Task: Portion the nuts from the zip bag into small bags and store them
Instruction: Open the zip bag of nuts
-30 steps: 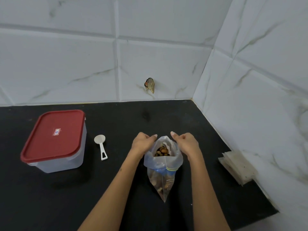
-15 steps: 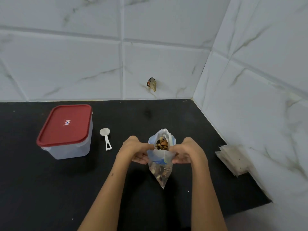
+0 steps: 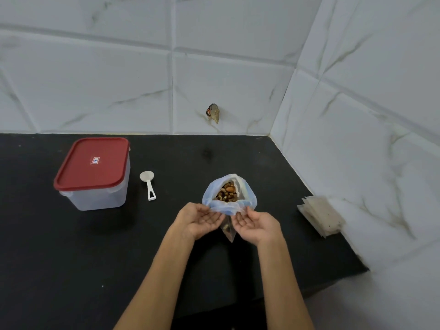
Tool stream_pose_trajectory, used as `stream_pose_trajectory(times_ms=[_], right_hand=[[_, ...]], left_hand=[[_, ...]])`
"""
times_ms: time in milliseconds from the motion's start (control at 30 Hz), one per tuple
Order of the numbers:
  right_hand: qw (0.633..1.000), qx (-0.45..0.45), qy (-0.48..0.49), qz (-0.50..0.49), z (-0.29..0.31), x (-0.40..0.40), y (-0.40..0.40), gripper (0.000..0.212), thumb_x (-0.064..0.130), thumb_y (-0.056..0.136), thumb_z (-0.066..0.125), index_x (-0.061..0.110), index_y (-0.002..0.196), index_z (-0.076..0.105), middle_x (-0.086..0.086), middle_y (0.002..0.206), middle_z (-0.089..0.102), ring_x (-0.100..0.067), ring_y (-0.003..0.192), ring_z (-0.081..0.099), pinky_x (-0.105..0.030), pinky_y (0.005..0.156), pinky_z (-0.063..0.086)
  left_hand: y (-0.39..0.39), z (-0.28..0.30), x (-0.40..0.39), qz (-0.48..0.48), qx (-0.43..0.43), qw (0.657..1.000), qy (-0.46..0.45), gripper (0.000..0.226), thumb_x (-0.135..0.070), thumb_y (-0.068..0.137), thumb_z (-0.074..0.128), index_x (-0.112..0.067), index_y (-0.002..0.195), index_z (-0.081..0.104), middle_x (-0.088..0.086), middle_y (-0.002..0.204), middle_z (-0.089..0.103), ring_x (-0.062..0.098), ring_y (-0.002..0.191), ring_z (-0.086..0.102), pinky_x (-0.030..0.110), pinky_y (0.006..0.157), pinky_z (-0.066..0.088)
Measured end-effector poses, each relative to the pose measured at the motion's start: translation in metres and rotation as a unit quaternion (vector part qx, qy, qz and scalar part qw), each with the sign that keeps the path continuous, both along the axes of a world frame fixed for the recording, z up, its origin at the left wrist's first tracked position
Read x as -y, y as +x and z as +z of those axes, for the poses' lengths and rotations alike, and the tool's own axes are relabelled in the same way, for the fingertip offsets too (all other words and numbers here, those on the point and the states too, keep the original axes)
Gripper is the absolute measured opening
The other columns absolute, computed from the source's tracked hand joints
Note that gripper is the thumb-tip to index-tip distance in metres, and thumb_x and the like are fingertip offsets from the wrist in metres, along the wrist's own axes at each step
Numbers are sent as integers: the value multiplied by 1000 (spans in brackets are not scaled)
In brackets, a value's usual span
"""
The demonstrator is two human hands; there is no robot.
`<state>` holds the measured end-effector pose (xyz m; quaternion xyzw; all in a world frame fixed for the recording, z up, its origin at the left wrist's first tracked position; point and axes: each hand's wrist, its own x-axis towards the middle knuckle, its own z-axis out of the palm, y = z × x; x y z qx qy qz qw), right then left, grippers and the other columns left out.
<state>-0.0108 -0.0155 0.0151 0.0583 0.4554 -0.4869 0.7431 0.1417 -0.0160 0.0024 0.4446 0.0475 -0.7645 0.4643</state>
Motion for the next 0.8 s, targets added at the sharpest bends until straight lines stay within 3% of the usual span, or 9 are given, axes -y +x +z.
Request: stream_pose_trajectory(times_ms=[67, 233, 400, 467, 567, 600, 700, 800], right_hand=[[1000, 1, 18, -18, -6, -1, 1, 23, 3, 98, 38, -8, 105, 57, -20, 123, 60, -31, 116, 57, -40, 93, 45], [994, -110, 12, 12, -9, -4, 10, 38, 6, 95, 27, -3, 119, 55, -25, 119, 58, -37, 107, 57, -47, 77, 48], [961, -263, -17, 84, -15, 1, 8, 33, 4, 91, 35, 7, 116, 56, -21, 112, 61, -33, 93, 61, -41, 58, 53], [917, -370, -26, 148, -19, 6, 4, 31, 8, 91, 42, 7, 119, 55, -17, 109, 63, -29, 93, 63, -36, 58, 55], [802, -553, -32, 221, -23, 15, -3, 36, 27, 91, 50, 8, 122, 53, -9, 106, 60, -22, 92, 61, -36, 76, 56], [803, -554, -34, 215, -22, 18, -5, 41, 32, 93, 48, 8, 126, 50, -10, 109, 59, -21, 93, 60, -36, 80, 55], [867, -457, -48, 195, -18, 30, -7, 50, 39, 94, 41, 8, 133, 43, -15, 116, 59, -26, 97, 61, -36, 77, 55], [873, -446, -42, 194, -18, 39, -5, 54, 44, 91, 51, 8, 130, 43, -14, 114, 58, -26, 98, 61, -36, 73, 55]], left_hand=[[-11, -4, 0, 25, 12, 1000, 11, 25, 3, 92, 31, 8, 96, 55, 25, 89, 61, 34, 81, 60, 40, 85, 49], [-28, -15, -1, 18, 129, 991, -1, 36, -3, 87, 31, -1, 106, 61, 19, 90, 65, 32, 78, 64, 39, 51, 52], [-22, -12, 1, -85, 322, 943, -17, 36, -10, 91, 34, -6, 118, 57, 17, 101, 66, 27, 82, 64, 36, 62, 52], [-16, -9, 3, -133, 393, 909, -36, 36, -14, 93, 36, -8, 124, 53, 15, 108, 63, 26, 92, 62, 38, 76, 53], [-9, -9, 10, -164, 448, 877, -53, 44, -27, 96, 38, -7, 135, 41, 15, 124, 52, 28, 110, 54, 39, 86, 51], [-7, -10, 12, -165, 453, 874, -54, 49, -34, 96, 39, -6, 136, 39, 15, 129, 50, 29, 113, 53, 39, 86, 51], [2, -14, 20, -176, 513, 839, -50, 61, -50, 92, 45, -4, 132, 44, 16, 129, 50, 30, 111, 54, 41, 87, 52], [7, -18, 27, -149, 424, 892, -51, 53, -39, 91, 59, -3, 129, 47, 16, 124, 56, 29, 106, 59, 36, 74, 54]])
